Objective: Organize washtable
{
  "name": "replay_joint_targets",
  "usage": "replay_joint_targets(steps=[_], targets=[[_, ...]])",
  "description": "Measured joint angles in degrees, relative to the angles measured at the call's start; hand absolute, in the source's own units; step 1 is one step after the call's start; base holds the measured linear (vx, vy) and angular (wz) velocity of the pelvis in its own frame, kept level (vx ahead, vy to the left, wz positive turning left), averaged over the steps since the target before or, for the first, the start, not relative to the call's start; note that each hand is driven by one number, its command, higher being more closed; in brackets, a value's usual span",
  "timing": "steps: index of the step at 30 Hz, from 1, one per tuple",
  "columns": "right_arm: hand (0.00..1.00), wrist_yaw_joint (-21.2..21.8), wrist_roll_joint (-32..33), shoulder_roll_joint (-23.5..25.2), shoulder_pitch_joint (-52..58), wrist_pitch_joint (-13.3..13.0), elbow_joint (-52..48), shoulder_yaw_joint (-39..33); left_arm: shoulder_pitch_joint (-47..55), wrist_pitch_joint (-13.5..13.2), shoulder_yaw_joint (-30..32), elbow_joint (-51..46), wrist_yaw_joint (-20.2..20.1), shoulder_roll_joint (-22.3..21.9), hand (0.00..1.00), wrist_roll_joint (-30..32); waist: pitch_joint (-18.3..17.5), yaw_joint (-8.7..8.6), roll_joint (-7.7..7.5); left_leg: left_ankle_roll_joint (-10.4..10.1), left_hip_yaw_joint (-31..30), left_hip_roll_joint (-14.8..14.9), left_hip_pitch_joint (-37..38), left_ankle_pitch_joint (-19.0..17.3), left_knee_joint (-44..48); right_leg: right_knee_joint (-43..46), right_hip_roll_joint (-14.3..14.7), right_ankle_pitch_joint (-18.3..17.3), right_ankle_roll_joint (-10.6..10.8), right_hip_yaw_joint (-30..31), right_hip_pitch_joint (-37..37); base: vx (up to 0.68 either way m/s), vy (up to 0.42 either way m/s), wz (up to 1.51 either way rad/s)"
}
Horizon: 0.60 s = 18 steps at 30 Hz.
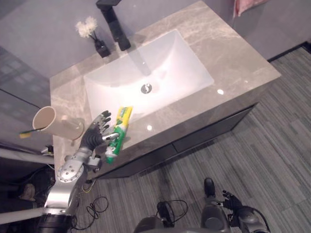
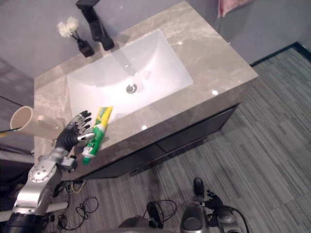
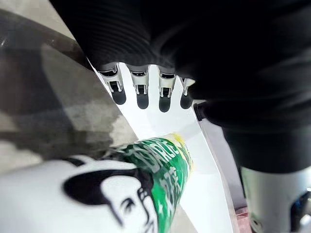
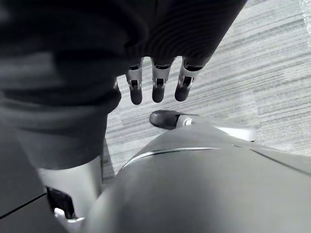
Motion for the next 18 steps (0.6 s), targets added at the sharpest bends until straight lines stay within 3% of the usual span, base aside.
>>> replay_joint_targets(steps=[8, 14, 15, 18], targets=[[0.00, 0.0, 0.1, -1.0, -0.6, -0.7, 0.0, 0.3, -2.4, 0.0, -2.1, 2.0, -0.3, 1.3, 0.00, -0.4, 1.4, -0.26, 1.31, 0.1, 1.5, 0.0, 0.0, -1.0, 1.2, 0.0, 0.1, 0.1, 0.2, 1.8, -0.6, -0.01, -0.004, -0.12], [0.00, 0.0, 0.2, -2.1, -1.5, -0.8, 0.0, 2.0, -2.8, -0.1, -4.8, 2.0, -2.2, 6.7, 0.00, -1.6, 2.2, -0.74, 2.46, 0.1, 1.5, -0.1, -0.1, -1.1, 1.3, 0.0, 0.2, 0.2, 0.3, 2.8, -1.2, -0.02, -0.012, -0.07], [0.00, 0.0, 0.4, -2.2, -1.6, -0.8, 0.0, 2.2, -2.8, -0.2, -5.8, 2.0, -2.5, 8.0, 1.00, -2.1, 2.2, -1.05, 2.60, 0.1, 1.5, -0.1, -0.1, -1.1, 1.3, 0.0, 0.2, 0.2, 0.3, 2.9, -1.2, -0.02, -0.016, -0.04], [0.00, 0.0, 0.6, -2.4, -1.8, -0.9, 0.0, 2.5, -2.8, -0.2, -7.4, 2.0, -3.3, 11.0, 1.00, -3.7, 2.4, -1.61, 2.92, 0.0, 1.6, -0.1, -0.1, -1.2, 1.3, 0.0, 0.2, 0.2, 0.3, 3.1, -1.3, -0.02, -0.006, -0.03]])
